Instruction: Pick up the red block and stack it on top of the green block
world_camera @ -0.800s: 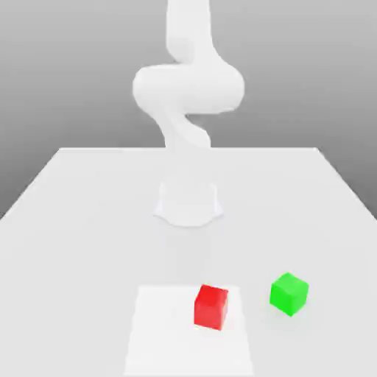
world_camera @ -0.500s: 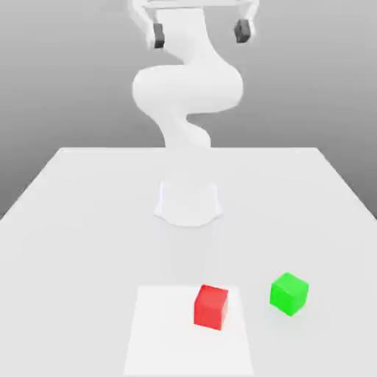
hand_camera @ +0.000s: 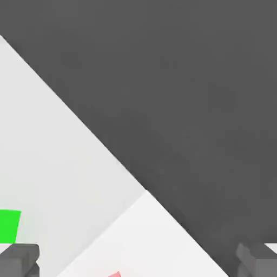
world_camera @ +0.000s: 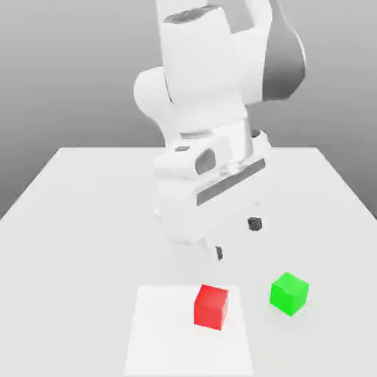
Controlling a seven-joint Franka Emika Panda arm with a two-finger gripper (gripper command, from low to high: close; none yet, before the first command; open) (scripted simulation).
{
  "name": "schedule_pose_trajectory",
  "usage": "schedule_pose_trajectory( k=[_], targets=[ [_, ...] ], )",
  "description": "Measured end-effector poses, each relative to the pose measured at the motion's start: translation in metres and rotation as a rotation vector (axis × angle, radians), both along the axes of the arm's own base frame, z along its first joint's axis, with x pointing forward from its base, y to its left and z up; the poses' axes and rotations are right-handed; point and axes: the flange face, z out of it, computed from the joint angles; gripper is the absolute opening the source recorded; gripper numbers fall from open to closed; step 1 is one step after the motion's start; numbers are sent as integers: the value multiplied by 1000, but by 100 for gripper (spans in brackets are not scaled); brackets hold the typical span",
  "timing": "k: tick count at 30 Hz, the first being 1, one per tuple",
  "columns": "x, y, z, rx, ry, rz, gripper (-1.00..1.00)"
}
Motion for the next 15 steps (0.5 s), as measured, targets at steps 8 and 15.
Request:
schedule_pose_trajectory(
  k=[8,15],
  targets=[
    [-39,-3,-76,-164,73,273,0],
    [-40,-6,-96,-211,65,334,0]
  ],
)
